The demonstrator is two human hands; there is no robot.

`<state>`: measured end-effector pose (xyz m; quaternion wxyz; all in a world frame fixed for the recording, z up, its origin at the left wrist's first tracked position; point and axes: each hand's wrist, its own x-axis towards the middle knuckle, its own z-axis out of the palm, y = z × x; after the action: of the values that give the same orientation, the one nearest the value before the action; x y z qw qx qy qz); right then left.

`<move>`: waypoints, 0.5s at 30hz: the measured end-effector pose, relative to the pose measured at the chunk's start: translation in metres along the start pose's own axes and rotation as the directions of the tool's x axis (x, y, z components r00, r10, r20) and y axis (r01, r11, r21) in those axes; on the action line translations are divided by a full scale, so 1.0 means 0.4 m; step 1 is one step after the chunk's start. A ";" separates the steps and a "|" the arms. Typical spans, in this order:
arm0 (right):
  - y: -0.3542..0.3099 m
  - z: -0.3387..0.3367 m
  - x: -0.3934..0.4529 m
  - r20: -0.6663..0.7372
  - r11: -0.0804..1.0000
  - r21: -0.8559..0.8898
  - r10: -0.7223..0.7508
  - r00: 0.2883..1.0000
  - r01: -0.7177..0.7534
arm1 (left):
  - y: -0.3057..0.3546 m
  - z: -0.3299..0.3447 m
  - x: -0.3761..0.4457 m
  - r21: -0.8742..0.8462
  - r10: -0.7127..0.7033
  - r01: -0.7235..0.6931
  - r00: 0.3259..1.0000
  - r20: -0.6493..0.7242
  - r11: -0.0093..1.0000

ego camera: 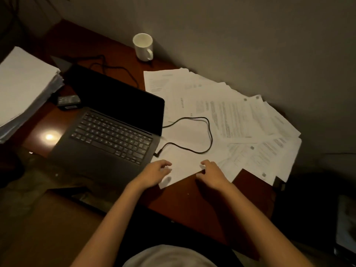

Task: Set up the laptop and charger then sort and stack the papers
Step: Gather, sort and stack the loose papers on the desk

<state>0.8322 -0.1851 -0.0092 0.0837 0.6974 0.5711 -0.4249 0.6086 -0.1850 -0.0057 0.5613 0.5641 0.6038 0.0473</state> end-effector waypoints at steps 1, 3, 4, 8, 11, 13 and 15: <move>0.034 0.012 -0.002 -0.021 0.998 -0.063 0.012 1.000 -0.013 | -0.001 0.039 0.006 0.005 -0.013 0.013 0.999 0.041 1.000; 0.090 0.031 -0.006 -0.035 0.987 -0.156 0.029 0.999 -0.034 | -0.007 0.105 0.024 0.133 -0.003 -0.007 0.997 0.073 0.991; 0.112 0.038 -0.009 -0.033 0.982 -0.187 0.034 0.999 -0.040 | -0.013 0.132 0.033 0.247 0.006 -0.025 0.997 0.077 0.969; 0.164 0.059 -0.014 -0.094 0.931 -0.366 -0.042 0.995 0.005 | -0.016 0.205 0.048 0.527 0.003 -0.026 0.999 0.044 0.850; 0.176 0.072 -0.024 -0.139 0.901 -0.434 -0.087 0.986 0.018 | -0.012 0.252 0.042 0.624 0.007 0.038 0.998 -0.069 0.781; 0.181 0.083 -0.031 -0.157 0.892 -0.452 -0.108 0.982 0.026 | -0.006 0.280 0.041 0.673 0.027 0.091 0.986 -0.163 0.734; 0.187 0.089 -0.042 -0.168 0.879 -0.475 -0.130 0.977 0.036 | 0.010 0.299 0.049 0.723 0.060 0.132 0.971 -0.233 0.678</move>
<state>0.8795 -0.2435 -0.0473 0.1753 0.6693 0.6917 -0.2069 0.7039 -0.2382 -0.0590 0.2126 0.7195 0.6455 -0.1427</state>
